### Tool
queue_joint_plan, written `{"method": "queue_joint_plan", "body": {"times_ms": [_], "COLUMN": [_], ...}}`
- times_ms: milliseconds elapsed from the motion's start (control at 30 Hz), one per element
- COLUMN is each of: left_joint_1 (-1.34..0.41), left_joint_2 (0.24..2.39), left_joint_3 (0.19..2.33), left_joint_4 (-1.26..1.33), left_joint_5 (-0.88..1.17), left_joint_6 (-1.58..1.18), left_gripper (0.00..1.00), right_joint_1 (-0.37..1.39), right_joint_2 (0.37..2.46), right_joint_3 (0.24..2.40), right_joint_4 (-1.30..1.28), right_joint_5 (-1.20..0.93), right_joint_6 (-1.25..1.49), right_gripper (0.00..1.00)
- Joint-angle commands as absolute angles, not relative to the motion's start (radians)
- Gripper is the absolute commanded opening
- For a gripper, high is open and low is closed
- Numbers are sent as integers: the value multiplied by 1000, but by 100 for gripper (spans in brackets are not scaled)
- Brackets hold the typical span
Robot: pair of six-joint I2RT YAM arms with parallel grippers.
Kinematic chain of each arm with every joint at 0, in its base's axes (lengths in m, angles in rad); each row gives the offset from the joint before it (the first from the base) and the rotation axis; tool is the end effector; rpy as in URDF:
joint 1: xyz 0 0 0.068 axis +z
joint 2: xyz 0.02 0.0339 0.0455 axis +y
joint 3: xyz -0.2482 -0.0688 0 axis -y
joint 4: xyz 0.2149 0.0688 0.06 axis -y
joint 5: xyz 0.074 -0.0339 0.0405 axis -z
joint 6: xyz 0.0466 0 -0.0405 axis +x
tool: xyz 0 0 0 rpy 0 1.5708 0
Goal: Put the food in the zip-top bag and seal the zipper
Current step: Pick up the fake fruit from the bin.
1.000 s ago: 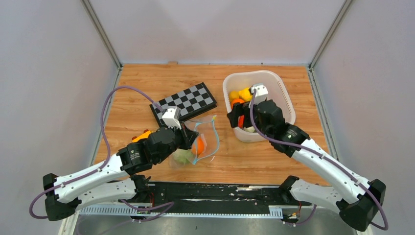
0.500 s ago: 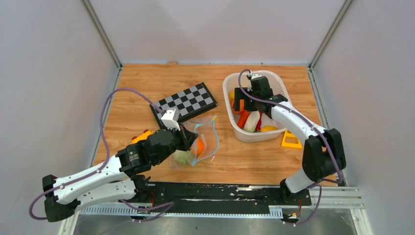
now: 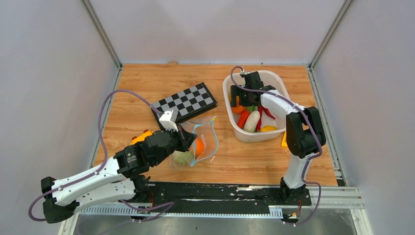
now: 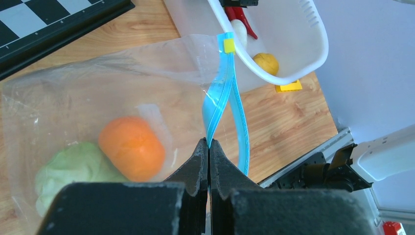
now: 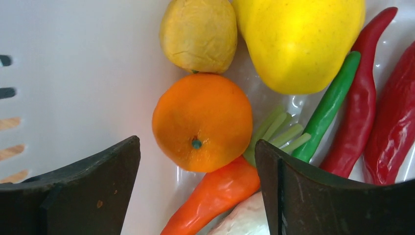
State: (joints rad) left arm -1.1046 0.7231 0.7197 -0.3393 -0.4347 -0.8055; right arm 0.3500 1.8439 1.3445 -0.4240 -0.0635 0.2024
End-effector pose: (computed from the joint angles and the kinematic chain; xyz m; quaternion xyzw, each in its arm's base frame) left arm 0.0888 -0.1328 0.2979 -0.0040 0.8077 -0.3575 0.4688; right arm 0.3531 0.1321 0.2061 -0.0799 0.9443 0.1157 0.2977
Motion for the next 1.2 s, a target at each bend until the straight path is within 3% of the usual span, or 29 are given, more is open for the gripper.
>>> {"method": "queue_joint_plan", "body": {"times_ms": [0, 400, 767, 1167], "left_joint_1": [-1103, -1103, -1103, -1103], "left_joint_2": [729, 737, 761, 771], "left_joint_3": [719, 721, 723, 721], "left_joint_4": [-307, -309, -297, -287], "left_joint_5": [-442, -451, -437, -427], "left_joint_6": [-809, -804, -799, -801], "left_gripper": [0, 0, 0, 0], "right_joint_1": [344, 327, 253, 235], "right_joint_2": [1888, 1785, 1528, 1303], "right_joint_3": [1414, 1256, 1024, 914], "right_joint_4": [-428, -333, -237, -189], "right_joint_5": [-73, -24, -43, -281], "right_joint_6": [145, 184, 268, 339], "right_gripper": [85, 63, 60, 60]}}
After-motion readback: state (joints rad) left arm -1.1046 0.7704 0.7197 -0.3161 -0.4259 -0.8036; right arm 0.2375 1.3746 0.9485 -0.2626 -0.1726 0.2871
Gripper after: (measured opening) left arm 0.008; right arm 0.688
